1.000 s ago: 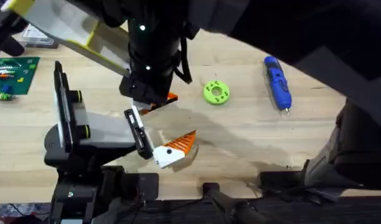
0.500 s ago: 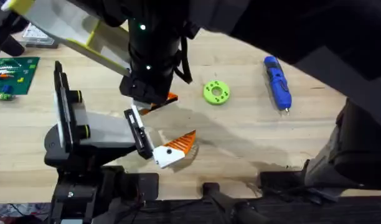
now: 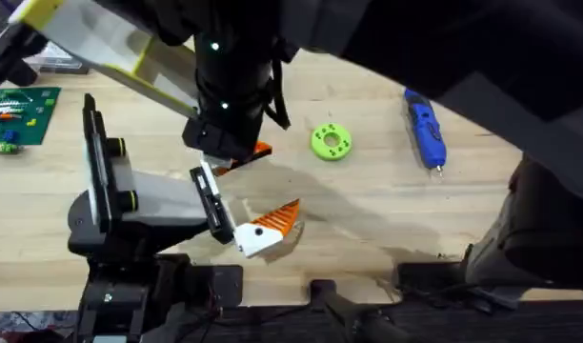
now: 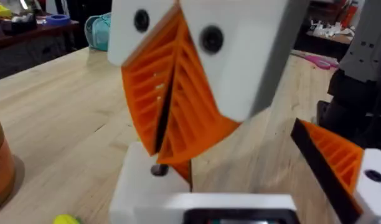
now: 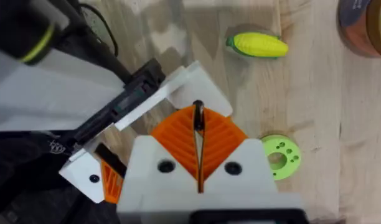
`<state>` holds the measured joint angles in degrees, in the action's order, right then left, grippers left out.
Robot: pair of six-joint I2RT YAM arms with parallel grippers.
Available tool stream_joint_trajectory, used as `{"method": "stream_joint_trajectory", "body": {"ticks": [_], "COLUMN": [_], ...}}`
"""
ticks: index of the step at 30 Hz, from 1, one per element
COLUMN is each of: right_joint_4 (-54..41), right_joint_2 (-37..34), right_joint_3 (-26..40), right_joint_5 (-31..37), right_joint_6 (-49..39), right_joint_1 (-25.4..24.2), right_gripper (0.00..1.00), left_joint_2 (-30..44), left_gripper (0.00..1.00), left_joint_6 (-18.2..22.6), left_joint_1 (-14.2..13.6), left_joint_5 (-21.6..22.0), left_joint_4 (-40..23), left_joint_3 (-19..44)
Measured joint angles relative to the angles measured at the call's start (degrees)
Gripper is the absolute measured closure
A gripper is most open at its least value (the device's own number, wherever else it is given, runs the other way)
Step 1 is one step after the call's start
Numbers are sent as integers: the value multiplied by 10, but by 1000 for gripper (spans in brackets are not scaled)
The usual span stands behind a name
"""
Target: Pick up the gripper from the table and insert it into the empty holder that is missing its gripper. Then pick up a screw, insert it into the mounting hole, and use the screwdriver to tighten it. Finally, clean up the table by picking up the vegetable and placing it into the bucket.
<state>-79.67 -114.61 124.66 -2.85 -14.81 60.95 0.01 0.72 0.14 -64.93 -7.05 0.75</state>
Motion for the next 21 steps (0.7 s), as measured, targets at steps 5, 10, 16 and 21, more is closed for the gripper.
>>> {"method": "stream_joint_trajectory", "body": {"ticks": [5, 10, 16, 21], "right_joint_4": [0, 4, 9, 13], "right_joint_2": [-1, -3, -4, -4], "right_joint_3": [0, 1, 1, 1], "right_joint_5": [0, 0, 0, 0], "right_joint_6": [0, 0, 0, 0], "right_joint_1": [0, 0, 0, 0], "right_gripper": [988, 988, 988, 988], "left_joint_2": [0, 0, 0, 0], "left_gripper": [12, 12, 12, 12], "left_joint_6": [-2, -3, -4, -5], "left_joint_1": [0, 0, 0, 0], "left_joint_5": [0, 0, 1, 1], "left_joint_4": [0, 0, 0, 0], "left_joint_3": [0, 0, 0, 0]}}
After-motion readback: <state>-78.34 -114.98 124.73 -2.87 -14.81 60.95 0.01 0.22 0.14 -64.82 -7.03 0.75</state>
